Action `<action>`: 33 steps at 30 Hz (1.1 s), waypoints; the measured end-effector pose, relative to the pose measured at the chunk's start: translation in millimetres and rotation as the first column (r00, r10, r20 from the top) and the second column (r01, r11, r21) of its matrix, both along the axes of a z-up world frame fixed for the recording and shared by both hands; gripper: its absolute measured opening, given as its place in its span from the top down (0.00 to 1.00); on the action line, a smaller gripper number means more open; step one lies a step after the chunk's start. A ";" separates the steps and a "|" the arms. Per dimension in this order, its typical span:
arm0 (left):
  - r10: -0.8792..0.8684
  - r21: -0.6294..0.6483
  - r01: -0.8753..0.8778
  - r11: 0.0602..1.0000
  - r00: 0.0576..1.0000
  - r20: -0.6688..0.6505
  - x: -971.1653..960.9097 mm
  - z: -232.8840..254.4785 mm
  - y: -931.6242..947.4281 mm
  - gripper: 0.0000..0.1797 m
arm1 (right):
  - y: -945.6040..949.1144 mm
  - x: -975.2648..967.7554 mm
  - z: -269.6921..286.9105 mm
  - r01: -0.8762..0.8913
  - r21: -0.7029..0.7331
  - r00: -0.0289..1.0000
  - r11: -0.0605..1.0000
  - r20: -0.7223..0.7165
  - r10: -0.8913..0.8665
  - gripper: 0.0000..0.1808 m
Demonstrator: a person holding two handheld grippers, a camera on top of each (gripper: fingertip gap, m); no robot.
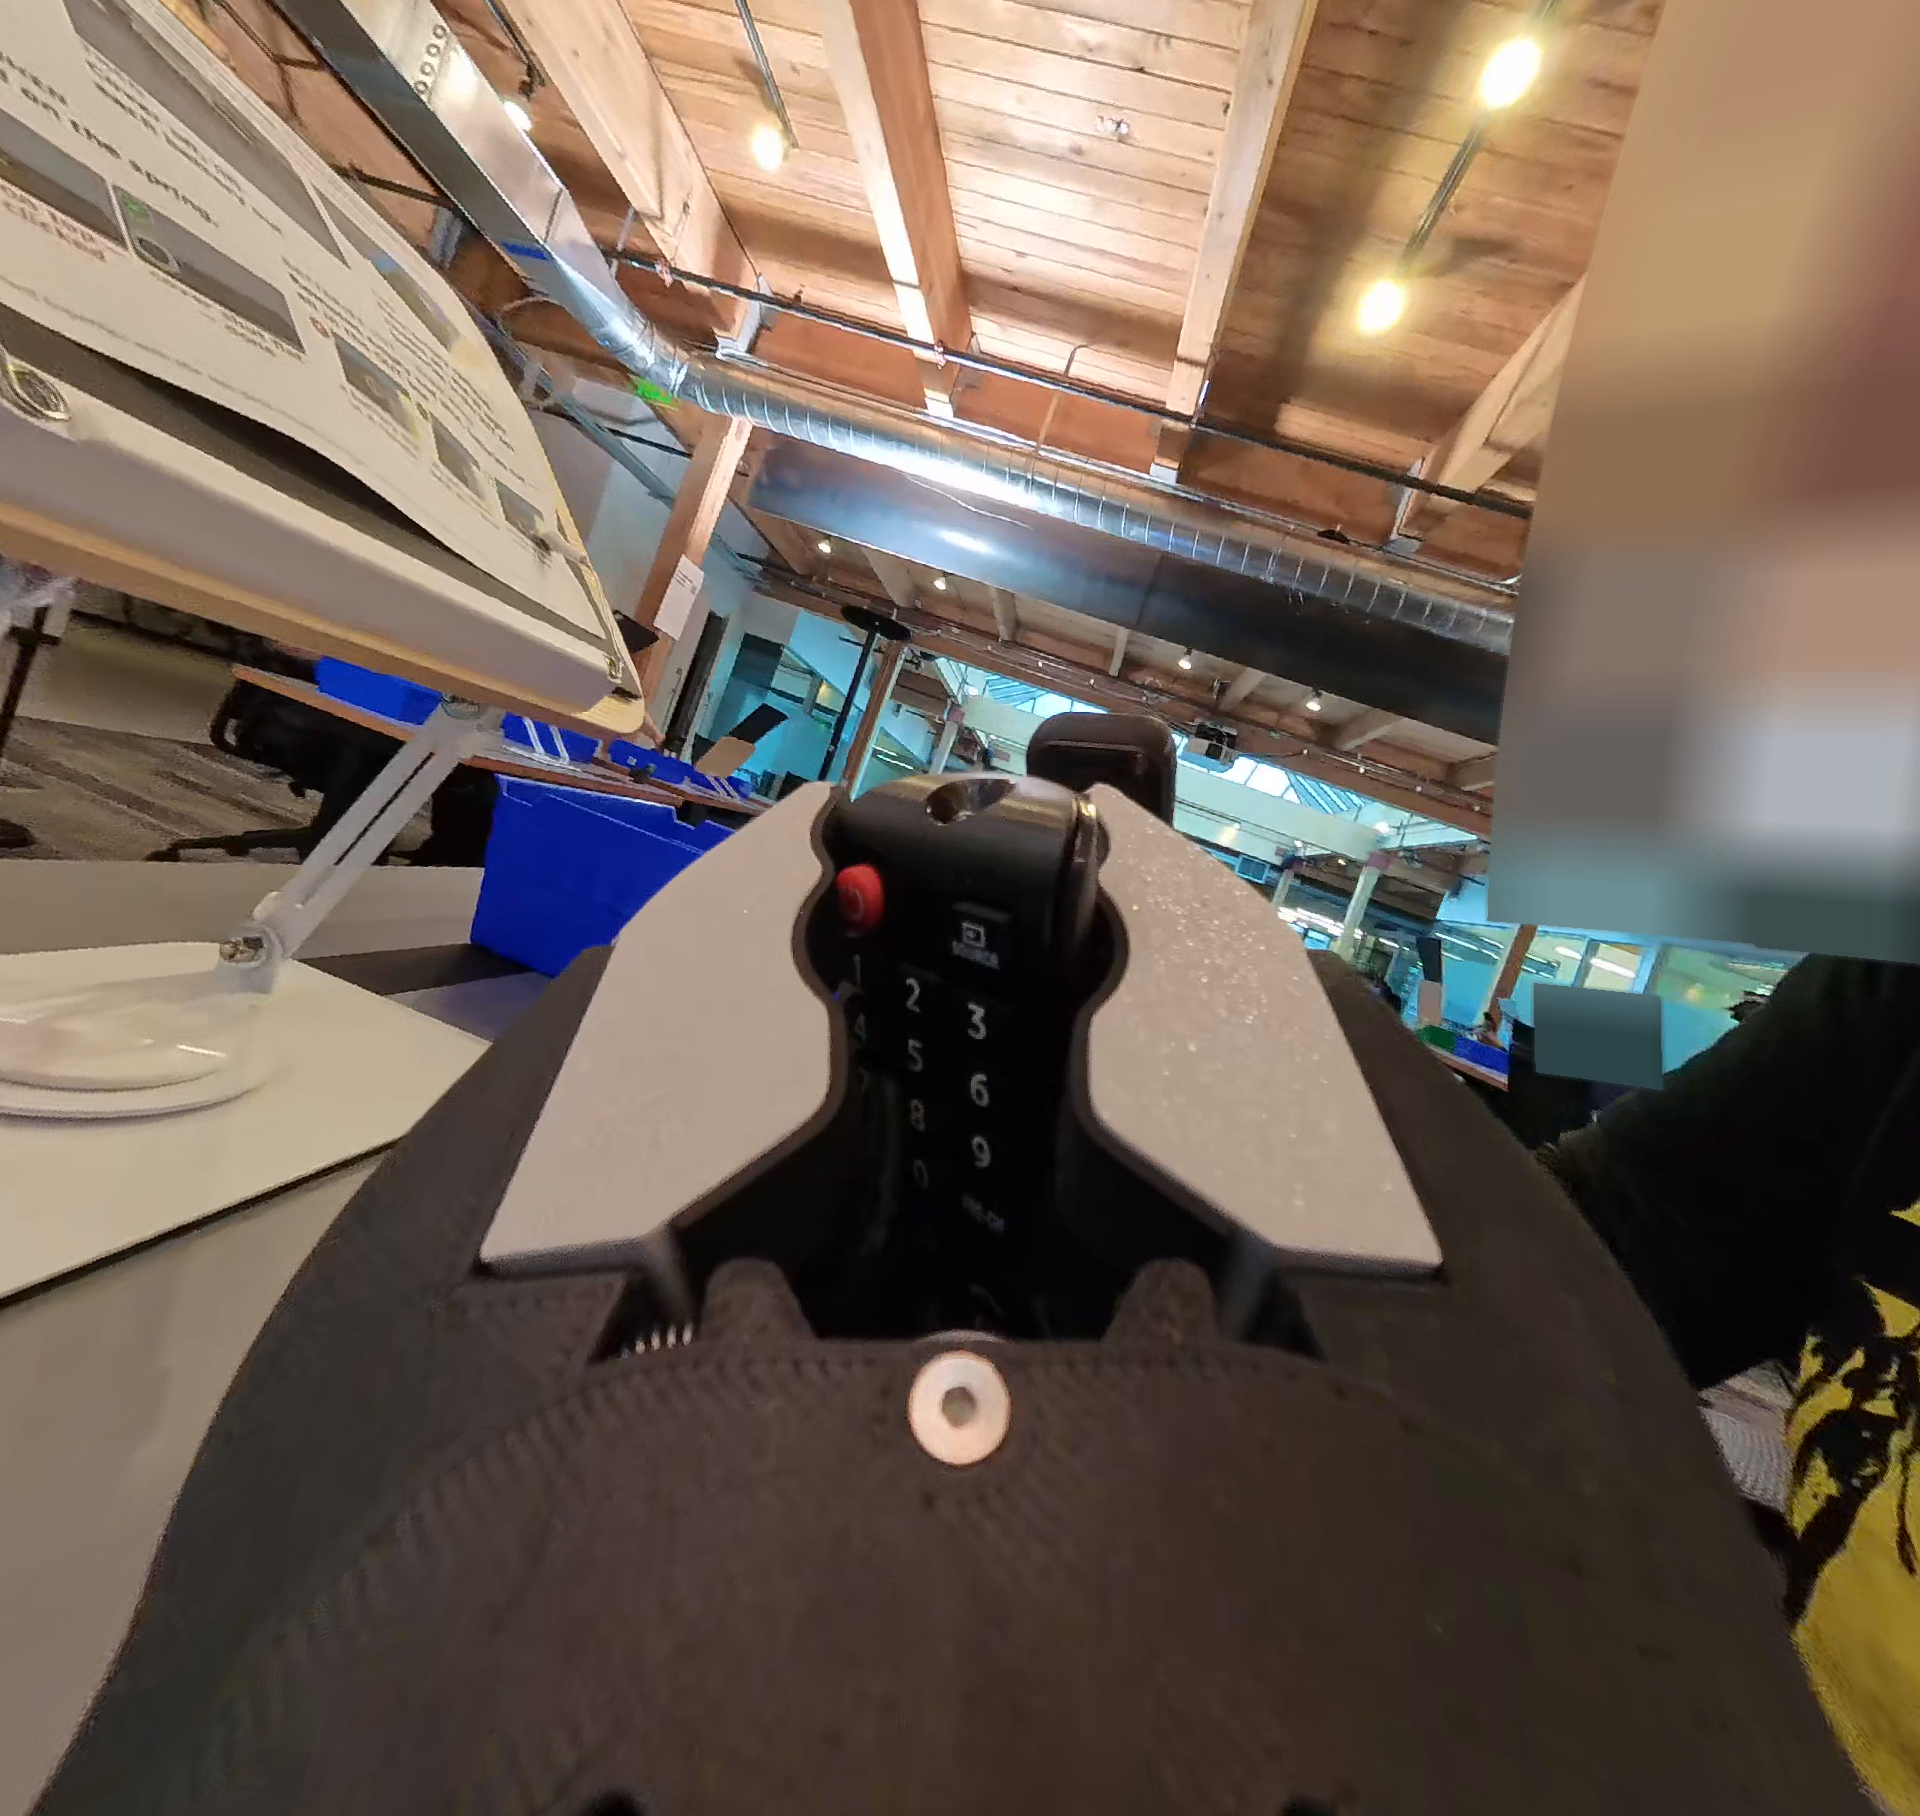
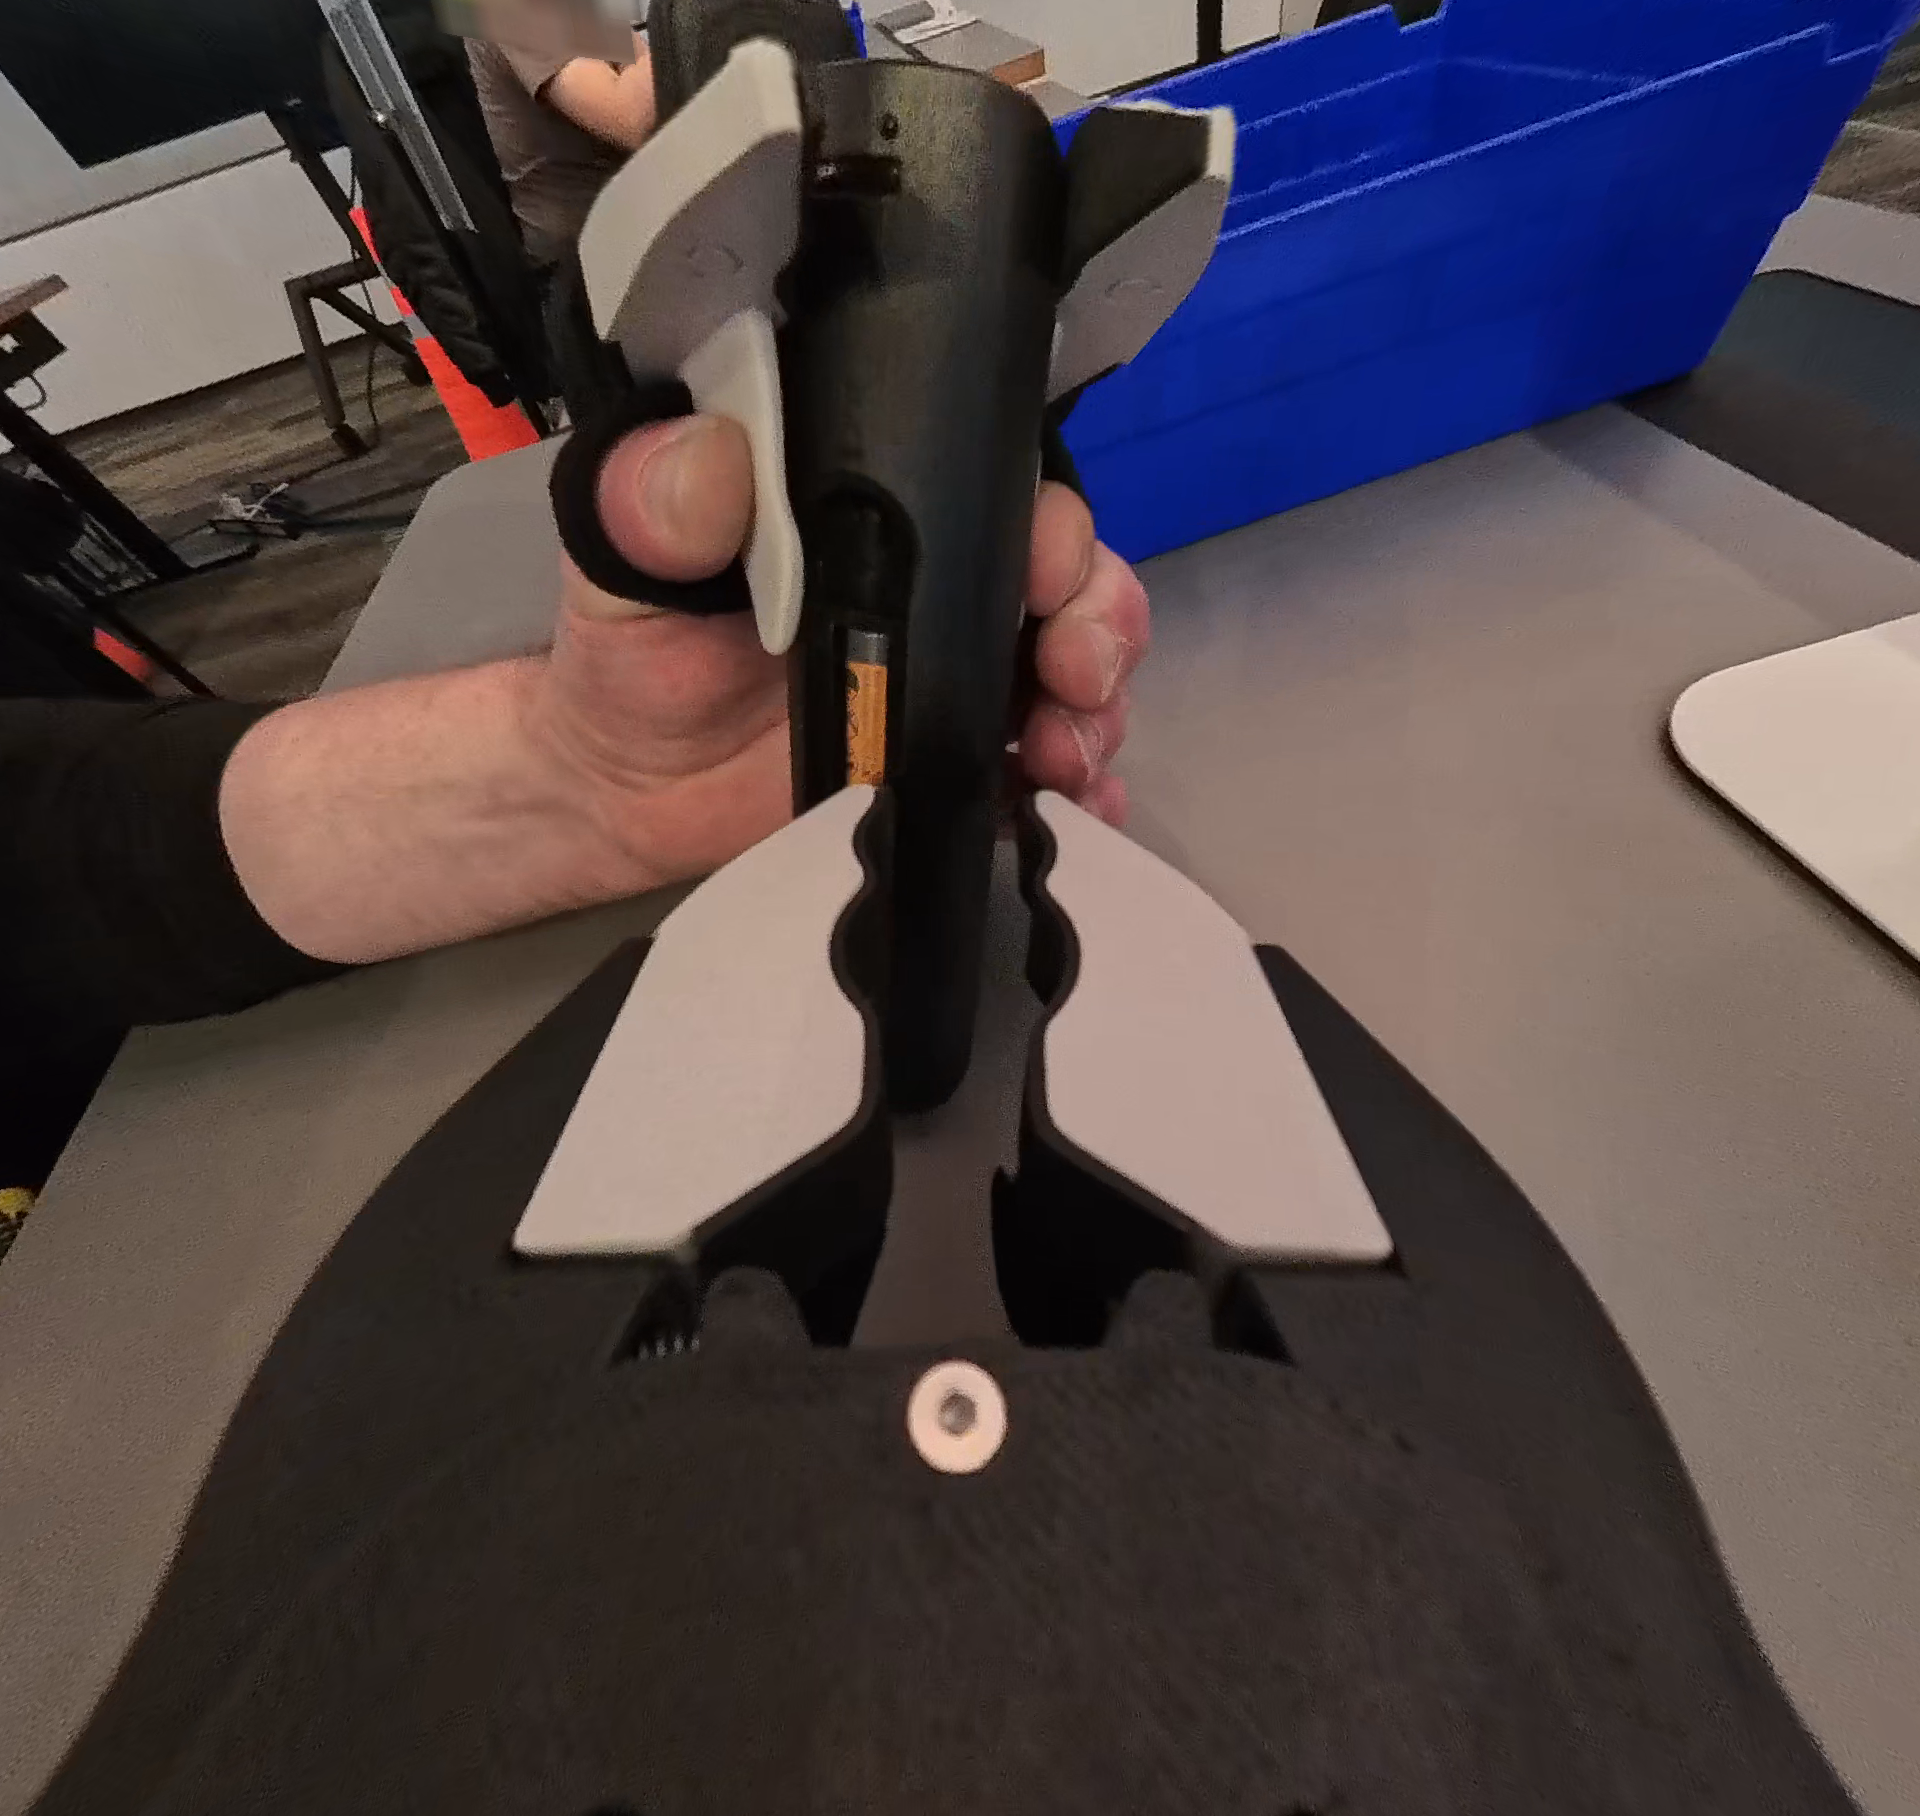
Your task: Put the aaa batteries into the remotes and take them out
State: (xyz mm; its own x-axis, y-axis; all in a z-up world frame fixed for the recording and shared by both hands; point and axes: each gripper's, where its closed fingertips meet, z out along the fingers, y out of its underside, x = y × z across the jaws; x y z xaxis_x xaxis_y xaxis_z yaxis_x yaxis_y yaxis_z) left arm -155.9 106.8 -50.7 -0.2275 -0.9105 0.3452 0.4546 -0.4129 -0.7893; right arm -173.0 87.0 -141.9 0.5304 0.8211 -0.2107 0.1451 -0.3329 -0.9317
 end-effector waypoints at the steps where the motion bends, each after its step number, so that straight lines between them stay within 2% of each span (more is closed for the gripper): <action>1: -0.009 0.001 0.009 1.000 1.000 -0.006 1.2 -1.5 -0.9 0.77 | -0.1 -1.7 -2.6 -0.005 -0.026 1.000 1.000 -0.011 0.005 0.81; 2: -0.019 -0.005 0.019 1.000 1.000 -0.011 2.3 -3.9 -1.1 0.77 | -1.6 -5.4 -8.4 -0.030 -0.069 0.999 0.997 -0.012 0.030 0.77; 4: -0.031 -0.001 0.031 1.000 0.999 -0.012 3.4 -4.8 -2.0 0.77 | -0.4 -5.9 -8.8 -0.036 -0.081 0.999 0.996 -0.035 0.033 0.75; 5: -0.028 0.007 0.028 1.000 1.000 -0.007 3.5 -3.2 -2.9 0.77 | -0.5 -4.5 -4.3 -0.037 -0.061 0.998 0.997 -0.057 0.033 0.78; 6: -0.025 0.017 0.025 1.000 1.000 -0.009 4.0 -2.8 -3.8 0.77 | -1.4 -3.7 -0.4 -0.043 -0.042 0.996 0.998 -0.079 0.039 0.86; 7: -0.027 0.019 0.028 0.999 1.000 -0.015 4.5 -4.0 -4.4 0.77 | -2.1 -3.8 0.0 -0.050 -0.048 0.995 0.998 -0.087 0.045 0.87; 18: -0.019 -0.027 0.020 0.999 1.000 0.009 2.6 -8.6 0.6 0.78 | -1.9 -5.5 -6.3 -0.092 -0.114 0.992 0.989 -0.095 0.081 0.87; 21: -0.005 -0.036 0.005 0.999 1.000 0.006 0.3 -9.5 3.3 0.78 | -1.9 -7.2 -10.3 -0.077 -0.095 0.996 0.993 -0.046 0.073 0.87; 24: -0.013 -0.016 0.013 1.000 1.000 -0.002 1.5 -8.4 0.4 0.78 | -4.1 -7.0 -12.5 -0.121 -0.163 0.990 0.979 -0.086 0.108 0.87; 26: -0.026 0.000 0.026 1.000 1.000 -0.001 1.7 -7.6 -1.8 0.78 | -4.5 -7.4 -12.0 -0.120 -0.155 0.991 0.981 -0.083 0.108 0.88; 29: -0.037 0.086 0.039 0.996 0.999 -0.028 9.2 -3.8 -11.5 0.78 | -5.5 -4.4 -7.7 -0.160 -0.201 0.979 0.967 -0.159 0.129 0.85; 31: -0.063 0.075 0.064 0.995 0.998 -0.017 11.7 -3.6 -13.0 0.78 | -8.4 -7.5 -7.8 -0.183 -0.198 0.976 0.963 -0.156 0.153 0.82; 33: -0.072 0.094 0.073 0.993 0.997 -0.021 12.2 -3.6 -15.0 0.78 | -7.1 -6.7 -6.3 -0.180 -0.196 0.974 0.964 -0.170 0.148 0.82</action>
State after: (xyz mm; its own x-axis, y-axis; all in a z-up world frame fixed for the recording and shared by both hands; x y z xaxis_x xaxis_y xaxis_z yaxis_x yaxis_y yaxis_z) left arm -143.7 91.8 -54.3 -0.2887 -0.9208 0.2625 0.4118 -0.3669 -0.8342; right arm -179.6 79.9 -148.2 0.3404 0.8231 -0.4546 0.0761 -0.5060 -0.8592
